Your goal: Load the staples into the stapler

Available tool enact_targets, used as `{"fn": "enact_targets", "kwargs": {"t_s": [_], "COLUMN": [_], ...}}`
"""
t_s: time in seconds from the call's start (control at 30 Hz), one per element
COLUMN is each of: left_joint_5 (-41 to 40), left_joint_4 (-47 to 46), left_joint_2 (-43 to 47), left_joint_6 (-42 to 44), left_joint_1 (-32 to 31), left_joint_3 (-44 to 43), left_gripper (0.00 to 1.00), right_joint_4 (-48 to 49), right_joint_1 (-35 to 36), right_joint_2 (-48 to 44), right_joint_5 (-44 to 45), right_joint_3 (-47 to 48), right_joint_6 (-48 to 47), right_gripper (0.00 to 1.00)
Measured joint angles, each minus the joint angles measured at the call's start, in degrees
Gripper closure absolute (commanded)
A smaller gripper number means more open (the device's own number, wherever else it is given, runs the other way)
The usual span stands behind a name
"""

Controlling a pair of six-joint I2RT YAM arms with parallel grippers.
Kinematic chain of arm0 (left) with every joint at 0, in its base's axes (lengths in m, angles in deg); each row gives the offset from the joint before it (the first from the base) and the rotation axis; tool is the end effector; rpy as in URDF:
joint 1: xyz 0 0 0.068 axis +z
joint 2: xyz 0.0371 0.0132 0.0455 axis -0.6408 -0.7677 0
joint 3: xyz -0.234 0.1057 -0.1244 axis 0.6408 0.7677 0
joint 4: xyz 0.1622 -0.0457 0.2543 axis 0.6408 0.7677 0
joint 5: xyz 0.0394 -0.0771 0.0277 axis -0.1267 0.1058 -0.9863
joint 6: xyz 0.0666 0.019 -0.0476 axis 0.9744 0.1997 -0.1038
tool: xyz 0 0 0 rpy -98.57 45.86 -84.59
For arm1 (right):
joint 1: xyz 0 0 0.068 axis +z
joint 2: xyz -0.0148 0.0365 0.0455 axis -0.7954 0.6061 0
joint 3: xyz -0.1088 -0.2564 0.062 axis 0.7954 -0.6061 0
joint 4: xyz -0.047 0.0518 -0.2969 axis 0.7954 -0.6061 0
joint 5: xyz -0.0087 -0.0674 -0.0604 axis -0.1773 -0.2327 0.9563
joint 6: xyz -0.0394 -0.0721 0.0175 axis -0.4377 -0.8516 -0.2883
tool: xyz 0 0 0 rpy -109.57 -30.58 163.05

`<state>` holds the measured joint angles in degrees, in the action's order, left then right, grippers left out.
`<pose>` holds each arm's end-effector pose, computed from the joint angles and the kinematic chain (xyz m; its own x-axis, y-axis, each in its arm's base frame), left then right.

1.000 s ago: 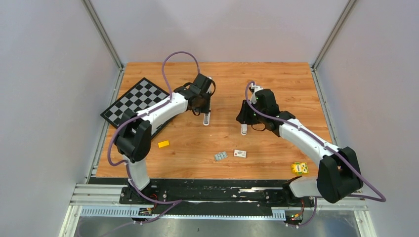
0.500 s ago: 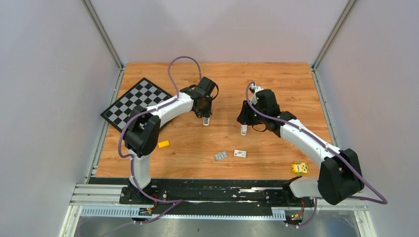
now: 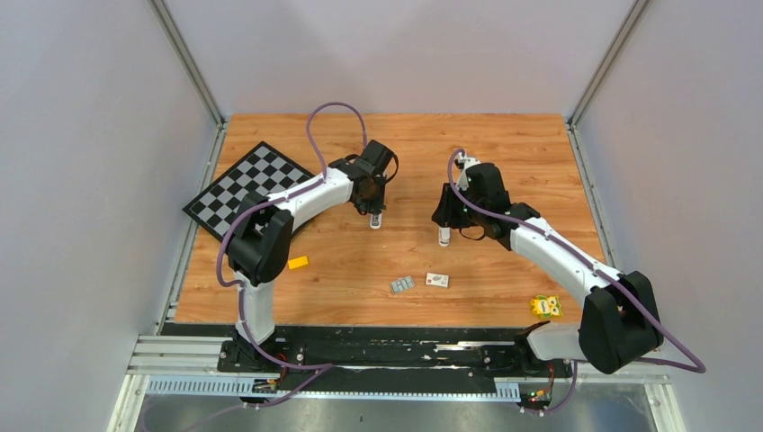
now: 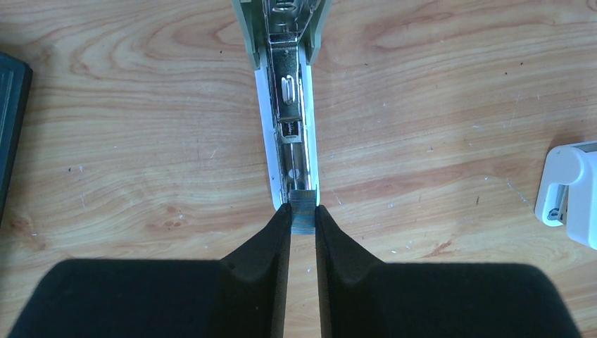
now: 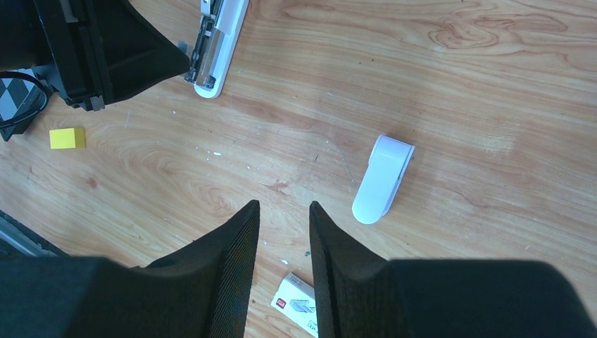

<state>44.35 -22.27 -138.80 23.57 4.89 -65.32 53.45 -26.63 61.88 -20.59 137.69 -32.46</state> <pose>0.4013 -0.2701 0.1666 -0.8756 0.0496 -0.4805 0.1308 0.9819 -0.1370 0.3175 0.1706 0.2391 -0.6801 0.0857 -0.7281 -0.3384 0.8443 0.4155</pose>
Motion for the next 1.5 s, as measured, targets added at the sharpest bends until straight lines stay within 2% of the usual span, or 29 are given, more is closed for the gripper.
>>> {"fn": "enact_targets", "kwargs": {"t_s": [1.5], "left_joint_5": [-0.63], "left_joint_4": [1.38], "left_joint_2": [-3.23], "left_joint_6": [0.72], "left_joint_1": [0.00], "left_joint_3": [-1.75], "left_gripper": [0.81], "right_joint_4": [-0.42], "right_joint_1": [0.00], "right_joint_2": [-0.11], "right_joint_5": [1.03], "right_joint_3": [0.00], "right_joint_6": [-0.79], "right_gripper": [0.64]}}
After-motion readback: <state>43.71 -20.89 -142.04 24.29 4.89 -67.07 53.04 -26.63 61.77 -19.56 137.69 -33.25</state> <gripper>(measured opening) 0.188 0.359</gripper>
